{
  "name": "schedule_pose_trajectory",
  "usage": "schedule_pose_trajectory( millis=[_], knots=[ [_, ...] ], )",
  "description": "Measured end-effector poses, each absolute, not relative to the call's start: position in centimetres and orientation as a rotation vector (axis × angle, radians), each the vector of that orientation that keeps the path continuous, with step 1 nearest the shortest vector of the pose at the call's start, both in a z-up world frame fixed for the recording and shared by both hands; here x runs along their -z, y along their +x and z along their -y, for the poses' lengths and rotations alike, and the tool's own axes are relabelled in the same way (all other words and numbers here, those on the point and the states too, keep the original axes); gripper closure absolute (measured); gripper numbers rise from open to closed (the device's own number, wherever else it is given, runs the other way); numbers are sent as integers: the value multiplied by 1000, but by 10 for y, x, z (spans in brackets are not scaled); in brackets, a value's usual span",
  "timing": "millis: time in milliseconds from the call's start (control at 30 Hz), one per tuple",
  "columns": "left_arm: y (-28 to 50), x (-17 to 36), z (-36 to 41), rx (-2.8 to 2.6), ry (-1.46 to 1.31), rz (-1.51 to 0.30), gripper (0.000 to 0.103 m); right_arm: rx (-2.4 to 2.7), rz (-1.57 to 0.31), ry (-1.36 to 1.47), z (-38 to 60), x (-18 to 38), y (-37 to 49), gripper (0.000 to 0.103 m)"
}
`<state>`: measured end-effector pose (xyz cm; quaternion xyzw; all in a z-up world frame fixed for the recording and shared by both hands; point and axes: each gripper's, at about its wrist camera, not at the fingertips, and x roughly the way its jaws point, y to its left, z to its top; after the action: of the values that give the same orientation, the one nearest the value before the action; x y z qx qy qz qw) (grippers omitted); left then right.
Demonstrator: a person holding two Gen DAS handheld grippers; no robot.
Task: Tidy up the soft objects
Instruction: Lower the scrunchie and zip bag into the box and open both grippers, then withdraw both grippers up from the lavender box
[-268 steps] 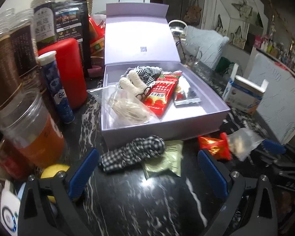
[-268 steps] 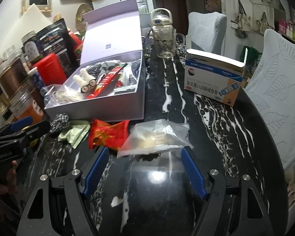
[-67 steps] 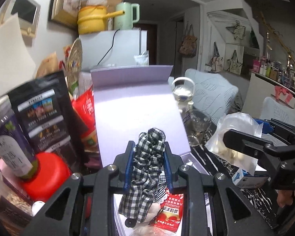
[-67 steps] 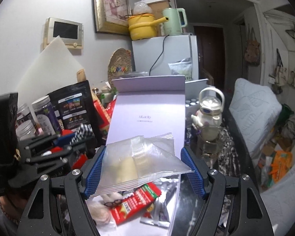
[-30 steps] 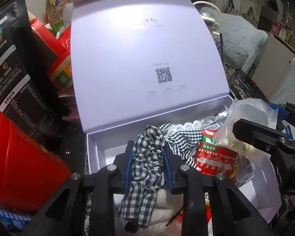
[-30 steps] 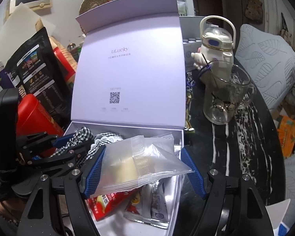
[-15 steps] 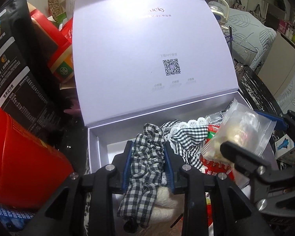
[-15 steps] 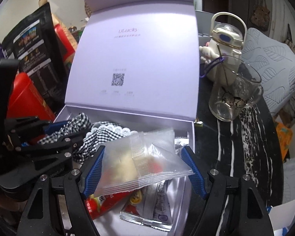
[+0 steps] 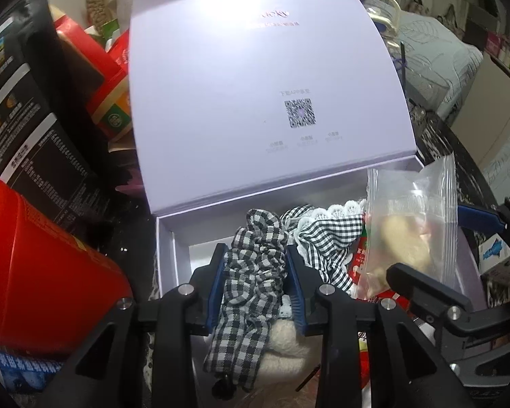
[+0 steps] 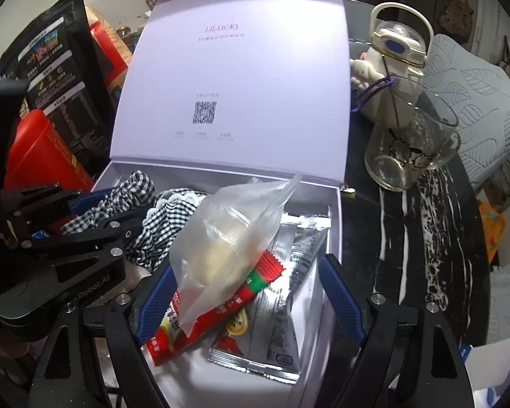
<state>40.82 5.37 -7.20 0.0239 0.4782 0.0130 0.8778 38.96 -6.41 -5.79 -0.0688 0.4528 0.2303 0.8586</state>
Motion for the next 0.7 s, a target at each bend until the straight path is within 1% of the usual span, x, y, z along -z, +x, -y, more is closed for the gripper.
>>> schedule_pose_trajectory(
  millis=[200,267,333,367,400,700],
  knots=[
    [401,58,-52,-26,37,-954,69,-470,-904,-144,75,39,380,18],
    [397,52,-52,-19,34,-941,56,-462,-882,-144,80,31,376,17],
    [396,46,-53,-33,28,-917,17,-454,-860,-143,84,23,372,17],
    [394,44,-53,-39,26,-906,10,-447,-851,-145,86,20,370,17],
    [392,40,-53,-43,23,-888,5,-438,-841,-147,88,17,369,16],
    [368,7,-56,-29,24,-807,5,-400,-748,-146,96,-11,353,16]
  ],
)
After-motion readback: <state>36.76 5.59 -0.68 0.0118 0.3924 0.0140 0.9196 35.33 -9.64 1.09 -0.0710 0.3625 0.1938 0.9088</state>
